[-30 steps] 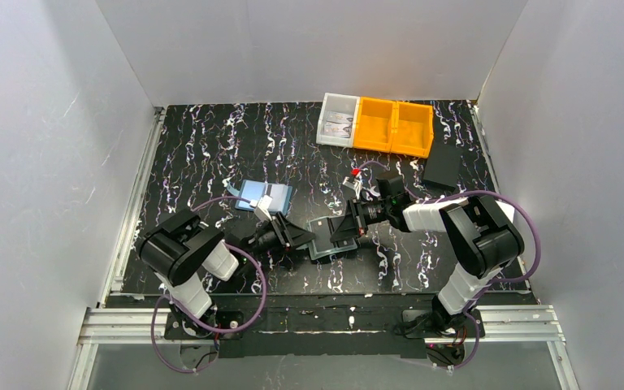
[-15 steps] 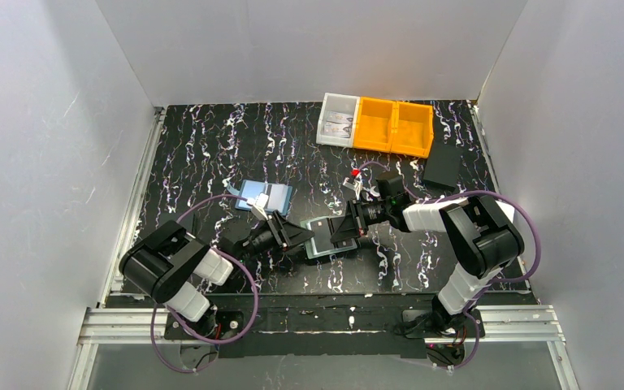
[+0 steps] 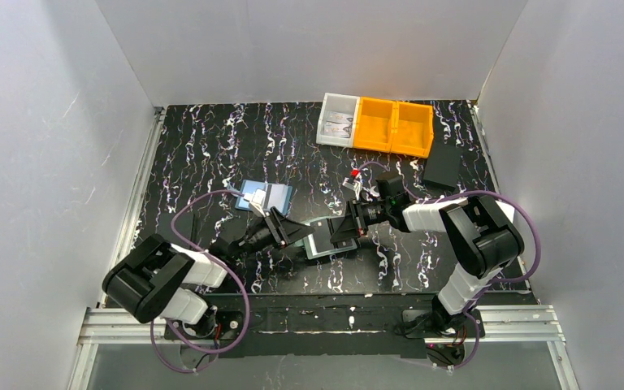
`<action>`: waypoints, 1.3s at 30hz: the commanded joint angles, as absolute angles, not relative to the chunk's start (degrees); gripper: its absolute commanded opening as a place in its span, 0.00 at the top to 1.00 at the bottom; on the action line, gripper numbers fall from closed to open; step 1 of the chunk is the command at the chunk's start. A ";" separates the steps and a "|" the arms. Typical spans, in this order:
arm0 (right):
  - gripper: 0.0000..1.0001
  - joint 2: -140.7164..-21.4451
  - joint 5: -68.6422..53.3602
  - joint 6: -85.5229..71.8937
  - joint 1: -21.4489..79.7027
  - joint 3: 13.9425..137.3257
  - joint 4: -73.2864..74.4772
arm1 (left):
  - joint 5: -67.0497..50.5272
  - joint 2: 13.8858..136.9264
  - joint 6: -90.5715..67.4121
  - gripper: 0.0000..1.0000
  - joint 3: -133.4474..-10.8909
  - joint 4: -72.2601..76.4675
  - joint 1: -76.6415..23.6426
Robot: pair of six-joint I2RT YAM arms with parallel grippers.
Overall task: Take the credit cards out of the card holder
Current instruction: Remove the credit card from the card holder.
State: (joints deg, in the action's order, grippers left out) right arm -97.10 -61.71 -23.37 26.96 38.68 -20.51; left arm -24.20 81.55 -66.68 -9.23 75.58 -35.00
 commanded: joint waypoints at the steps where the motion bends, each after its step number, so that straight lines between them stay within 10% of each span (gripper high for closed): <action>1: 0.99 -96.59 -64.65 -24.02 26.81 40.18 -23.87 | -24.67 81.01 -64.64 0.51 -10.23 72.08 -35.24; 22: 0.99 -94.19 -66.49 -27.32 26.81 38.88 -28.09 | -28.15 94.59 -67.32 0.53 -13.22 80.57 -35.24; 30: 0.99 -94.43 -65.61 -26.62 26.75 39.06 -26.83 | -28.75 96.36 -68.65 0.99 -14.36 81.35 -35.24; 39: 0.99 -95.25 -63.14 -23.61 25.47 39.51 -22.89 | -27.64 96.14 -68.74 1.00 -12.25 82.11 -35.16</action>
State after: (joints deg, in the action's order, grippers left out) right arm -96.79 -63.44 -26.08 26.05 38.57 -22.84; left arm -27.84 96.18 -69.09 -12.94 80.65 -35.00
